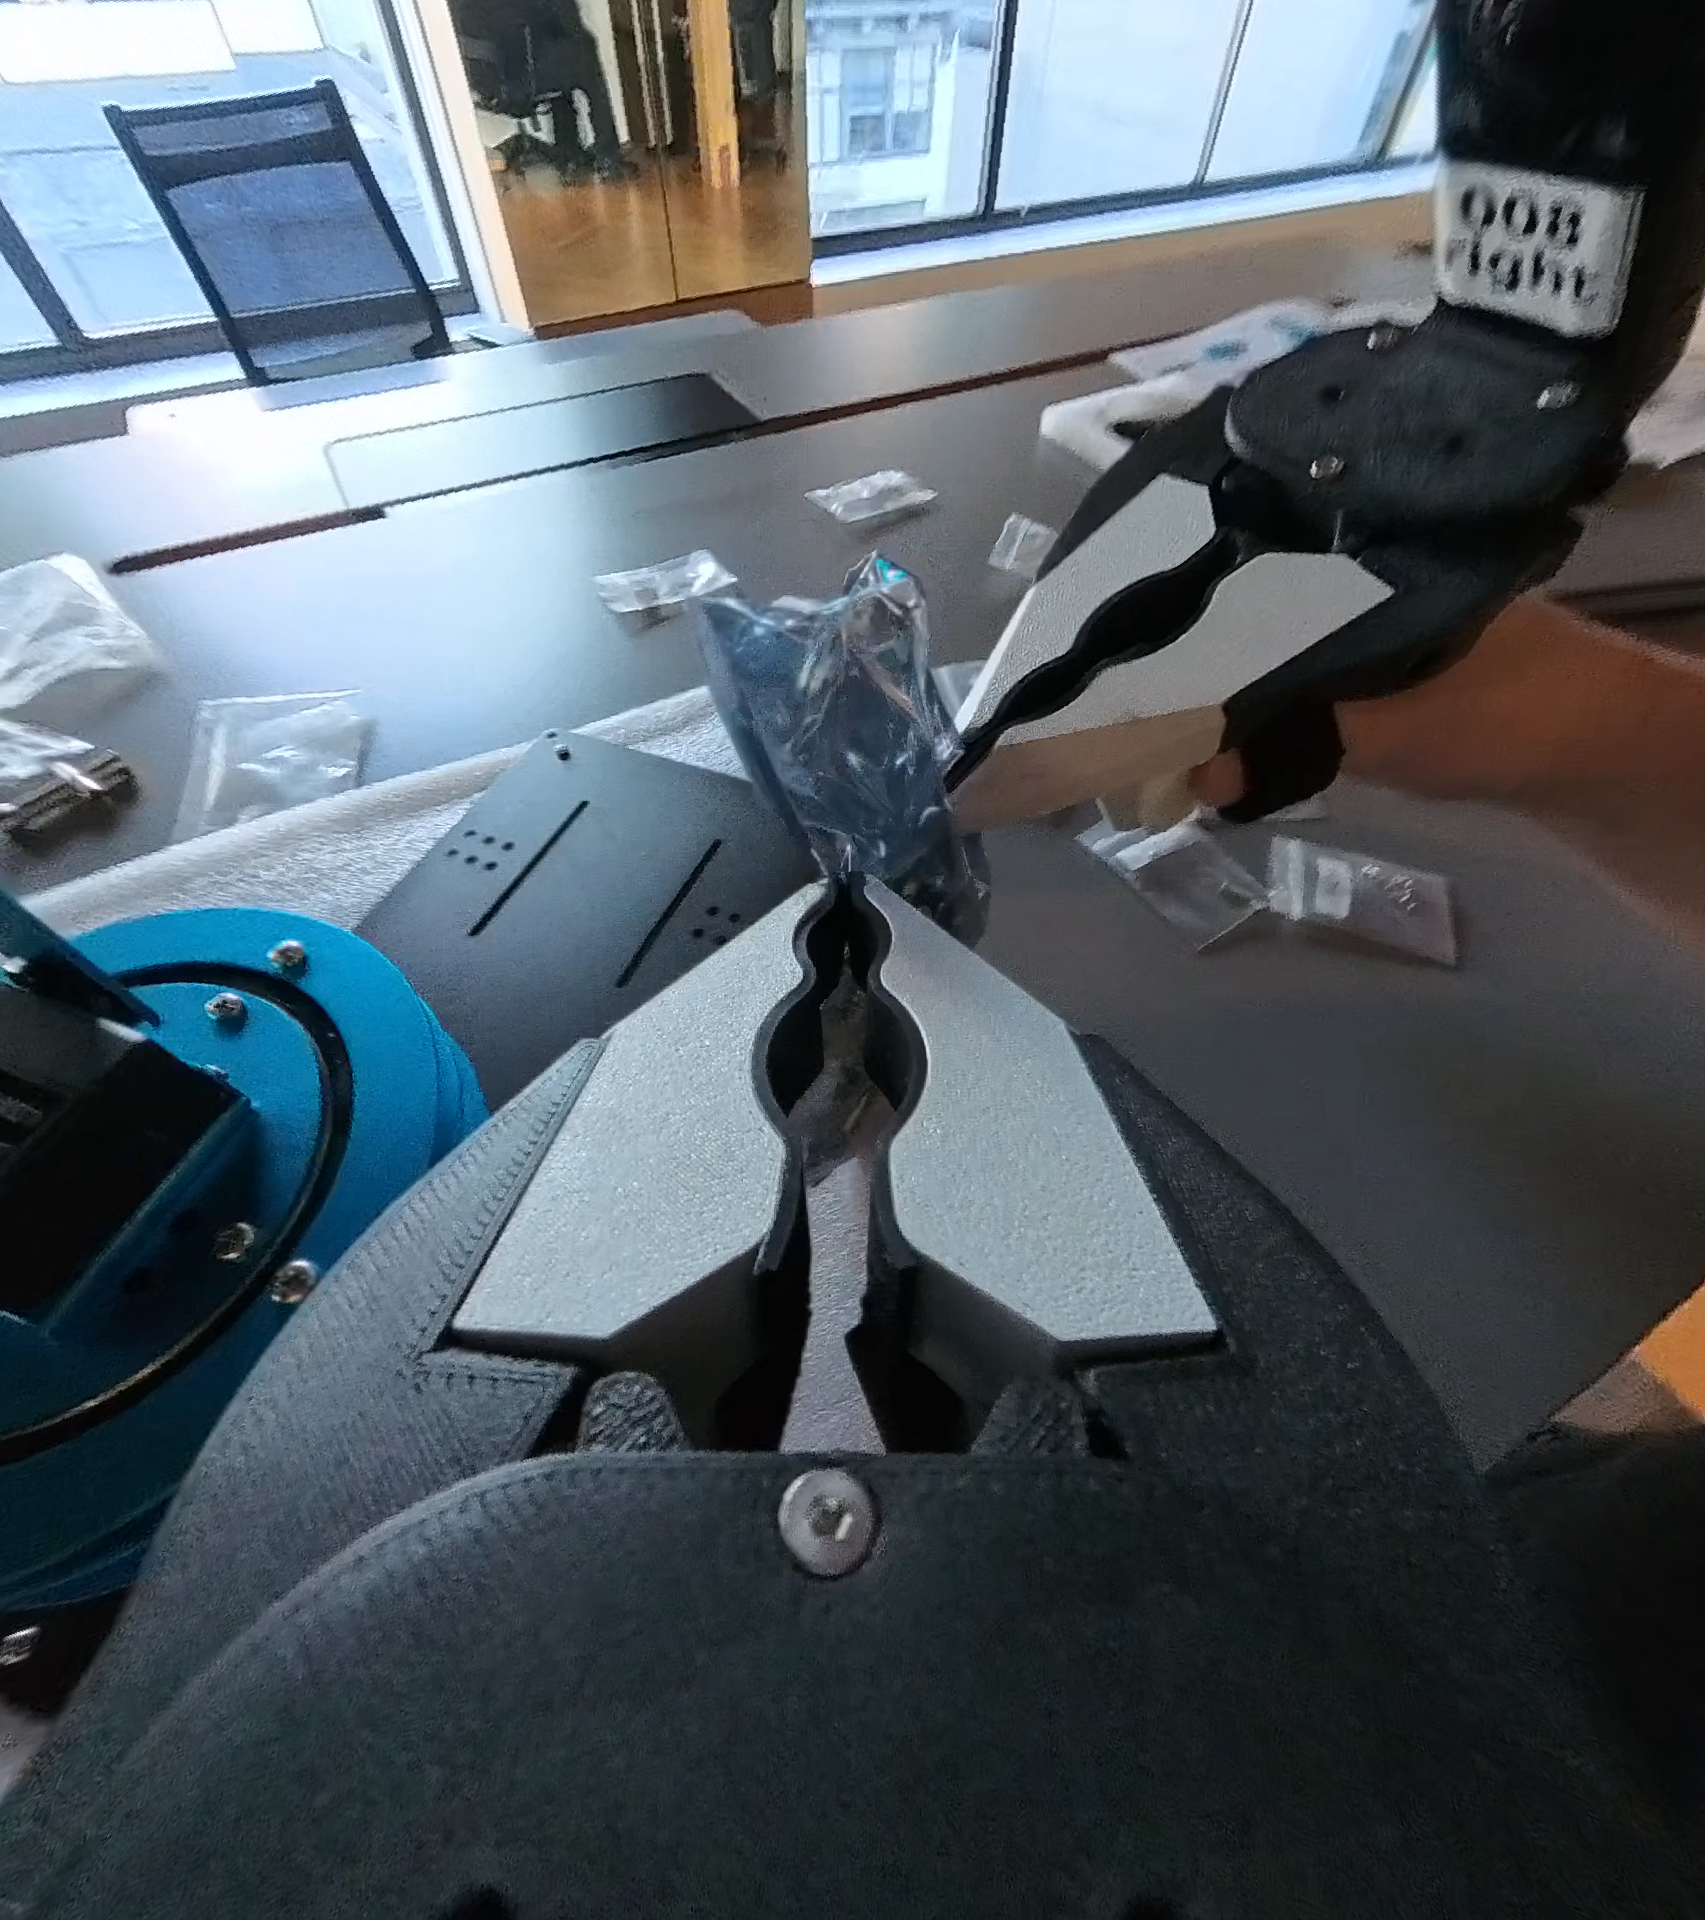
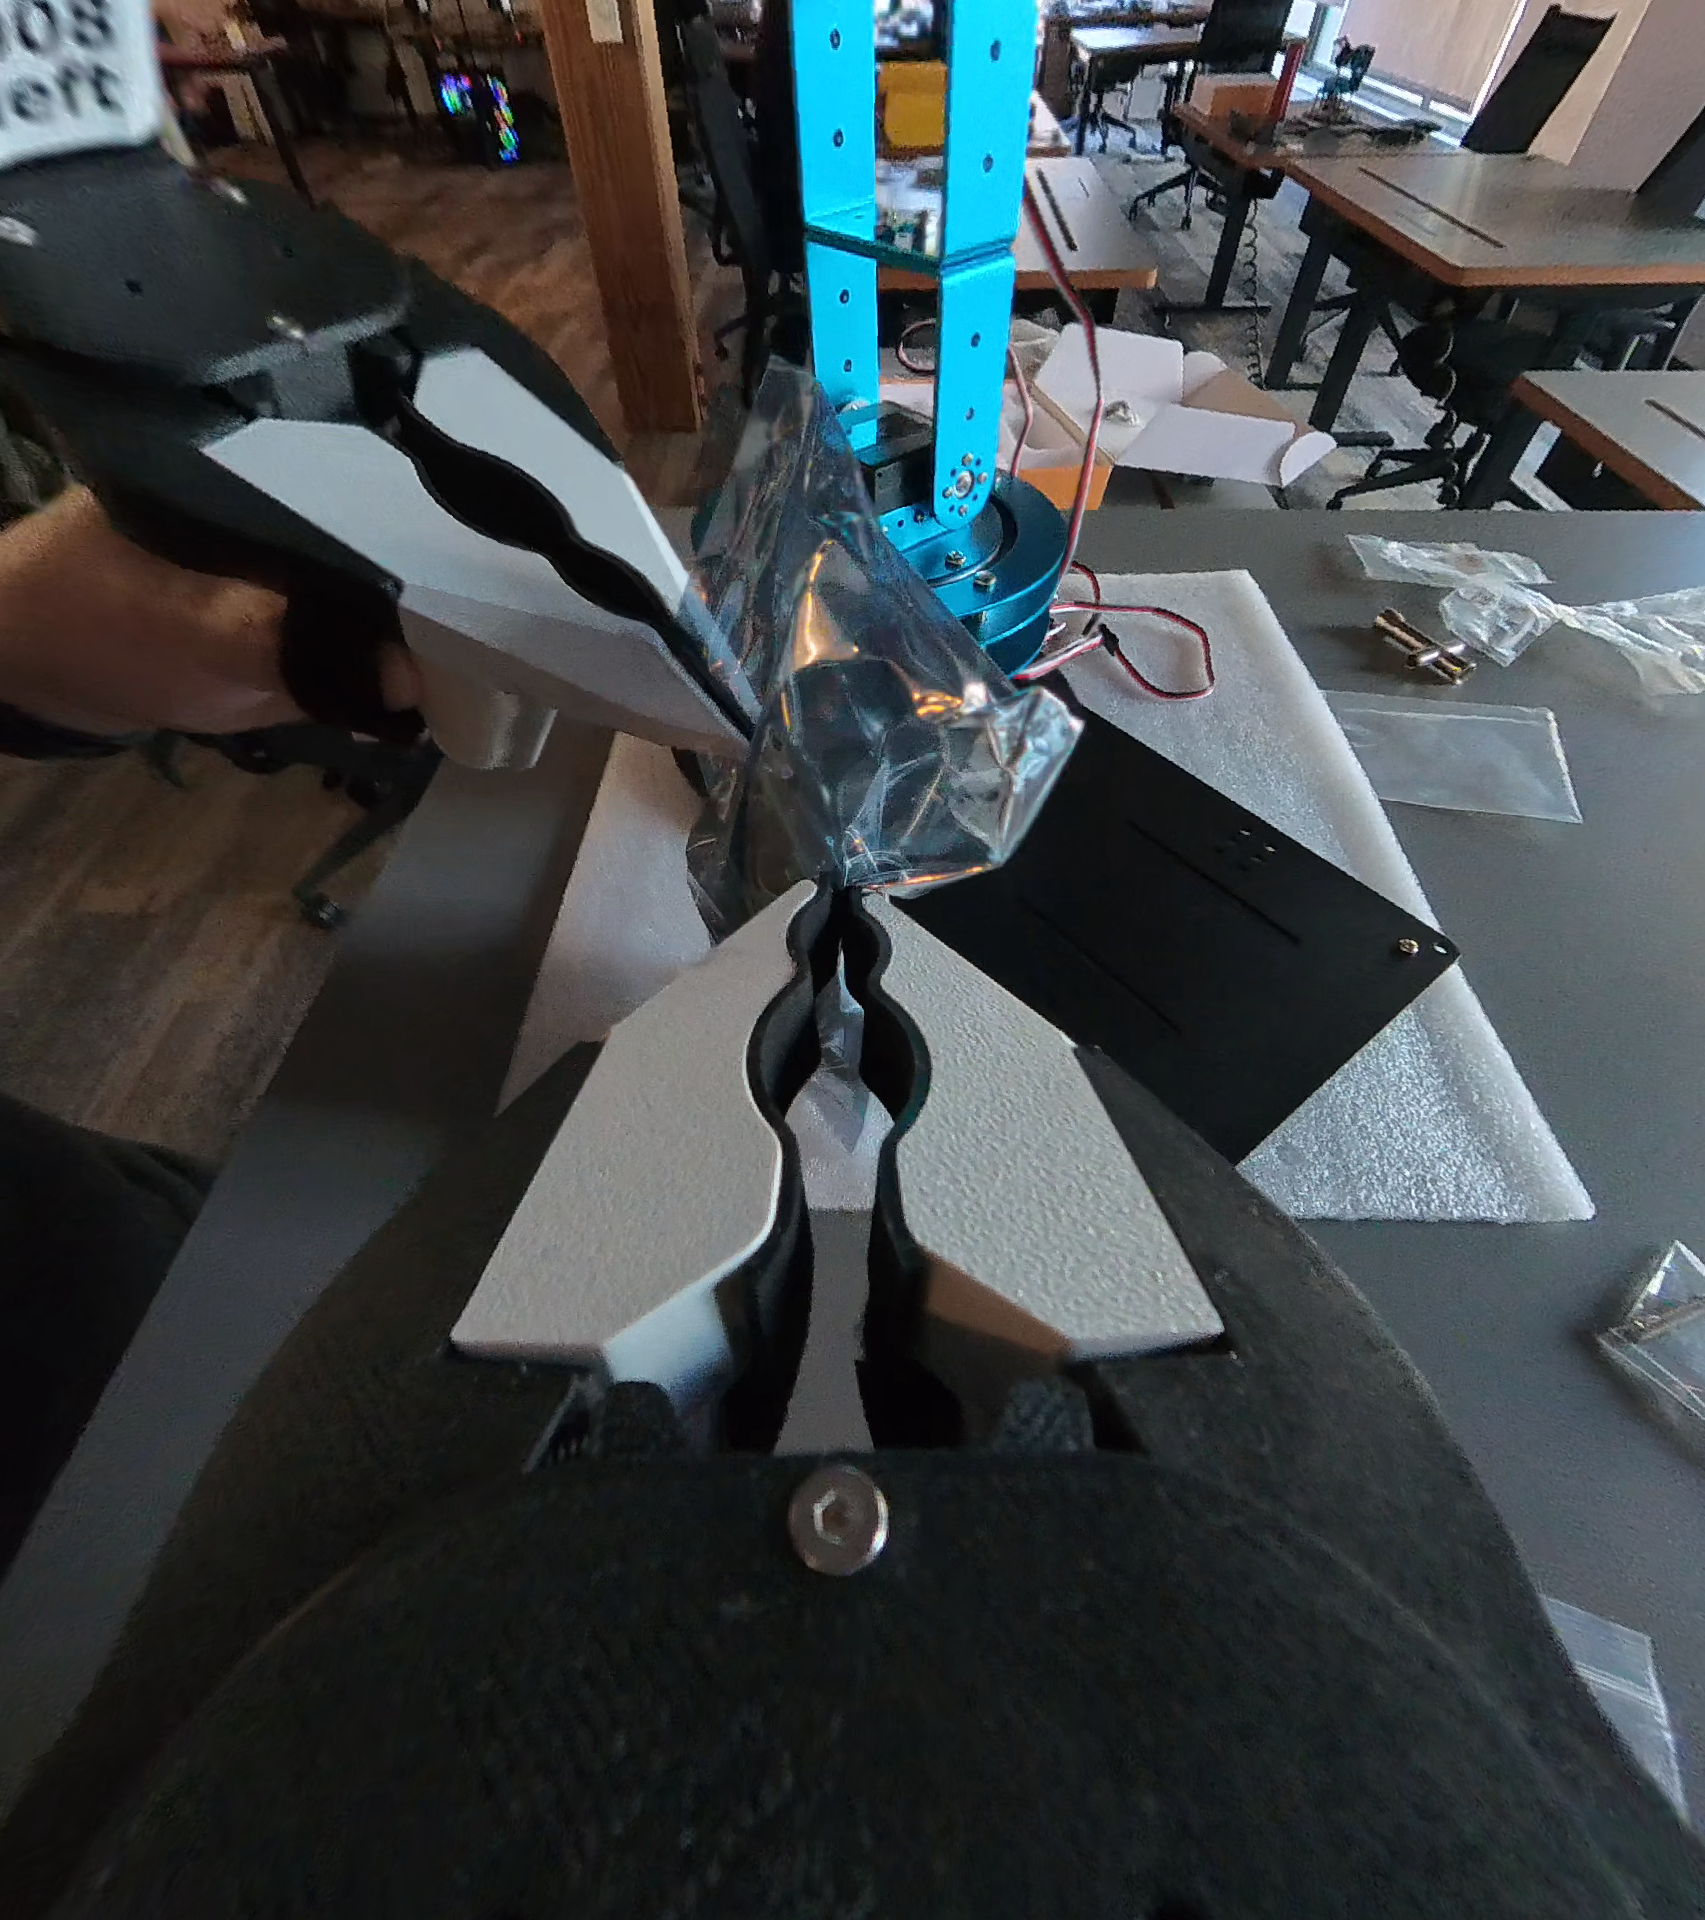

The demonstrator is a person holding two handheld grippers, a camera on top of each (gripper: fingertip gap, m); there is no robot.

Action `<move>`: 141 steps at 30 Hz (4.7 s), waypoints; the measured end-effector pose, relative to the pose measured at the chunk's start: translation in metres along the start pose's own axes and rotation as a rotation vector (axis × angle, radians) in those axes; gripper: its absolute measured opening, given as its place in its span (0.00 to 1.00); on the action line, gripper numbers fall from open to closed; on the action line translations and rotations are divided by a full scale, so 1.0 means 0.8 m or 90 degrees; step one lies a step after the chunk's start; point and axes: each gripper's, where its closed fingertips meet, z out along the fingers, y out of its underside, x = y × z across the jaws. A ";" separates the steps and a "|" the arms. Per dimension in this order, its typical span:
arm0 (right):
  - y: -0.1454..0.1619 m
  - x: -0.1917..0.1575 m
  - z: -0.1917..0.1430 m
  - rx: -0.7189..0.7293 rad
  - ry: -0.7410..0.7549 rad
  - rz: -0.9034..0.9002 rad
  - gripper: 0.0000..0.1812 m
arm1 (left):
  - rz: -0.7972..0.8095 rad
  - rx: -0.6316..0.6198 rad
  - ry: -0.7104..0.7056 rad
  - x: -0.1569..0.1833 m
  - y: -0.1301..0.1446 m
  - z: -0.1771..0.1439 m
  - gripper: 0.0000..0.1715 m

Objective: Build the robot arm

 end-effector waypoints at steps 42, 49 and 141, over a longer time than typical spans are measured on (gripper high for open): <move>-0.007 0.018 0.020 0.040 0.049 0.278 0.21 | -0.107 0.035 0.050 0.001 -0.006 0.008 0.00; -0.005 0.014 0.023 -0.018 0.072 0.205 0.20 | -0.168 0.055 0.075 -0.001 -0.002 0.006 0.00; 0.079 -0.017 -0.004 -0.123 0.067 -0.345 0.07 | -0.588 0.061 0.177 0.032 0.063 -0.008 0.00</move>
